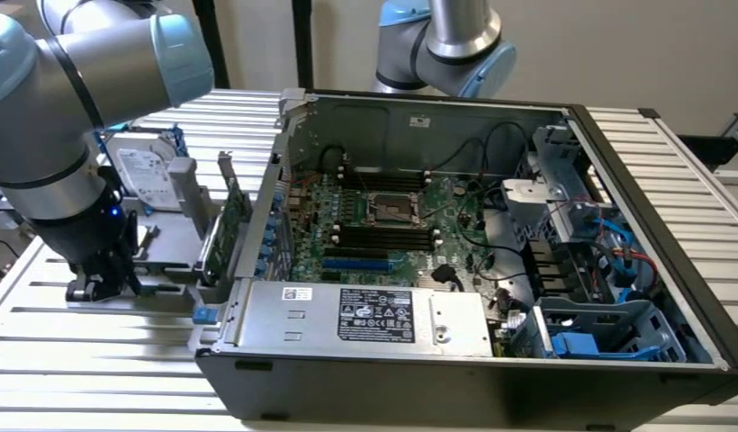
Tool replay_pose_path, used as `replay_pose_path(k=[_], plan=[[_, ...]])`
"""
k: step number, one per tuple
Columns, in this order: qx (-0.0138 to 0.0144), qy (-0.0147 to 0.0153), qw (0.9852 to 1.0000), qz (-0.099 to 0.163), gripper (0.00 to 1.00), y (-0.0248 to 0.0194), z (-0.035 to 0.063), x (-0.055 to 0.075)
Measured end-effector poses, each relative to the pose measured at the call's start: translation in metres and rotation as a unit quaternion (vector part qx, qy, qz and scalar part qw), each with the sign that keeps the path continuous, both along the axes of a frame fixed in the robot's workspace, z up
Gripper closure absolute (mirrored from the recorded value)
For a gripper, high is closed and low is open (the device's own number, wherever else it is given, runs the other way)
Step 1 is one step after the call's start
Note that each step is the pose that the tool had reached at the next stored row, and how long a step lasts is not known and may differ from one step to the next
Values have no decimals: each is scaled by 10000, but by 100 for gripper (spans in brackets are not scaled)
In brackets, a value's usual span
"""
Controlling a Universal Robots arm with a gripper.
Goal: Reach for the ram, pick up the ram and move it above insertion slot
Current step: 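Pick up the ram and move it above insertion slot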
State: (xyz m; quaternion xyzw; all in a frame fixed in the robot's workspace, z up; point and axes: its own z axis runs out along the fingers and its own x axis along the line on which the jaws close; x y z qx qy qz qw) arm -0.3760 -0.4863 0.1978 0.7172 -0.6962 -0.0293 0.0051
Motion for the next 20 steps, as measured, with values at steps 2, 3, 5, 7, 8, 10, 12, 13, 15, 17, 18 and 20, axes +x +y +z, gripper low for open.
replay_pose_path(k=[2,3,5,7,8,10,12,13,15,17,18,20], plan=[[0,0,10000,-3,86,-2,16,2],[0,1,10000,-5,86,-2,26,3],[0,1,10000,-9,86,-3,44,8],[0,3,10000,-13,86,-5,65,14],[0,4,10000,-14,86,-6,76,18],[-1,7,10000,-17,86,-9,99,25],[0,9,10000,-20,86,-10,125,30],[-1,11,10000,-21,86,-11,141,33],[0,18,10000,-23,86,-12,182,42],[-1,26,10000,-25,86,-14,232,52],[0,31,10000,-26,86,-14,258,57],[0,40,10000,-28,86,-15,320,71]])
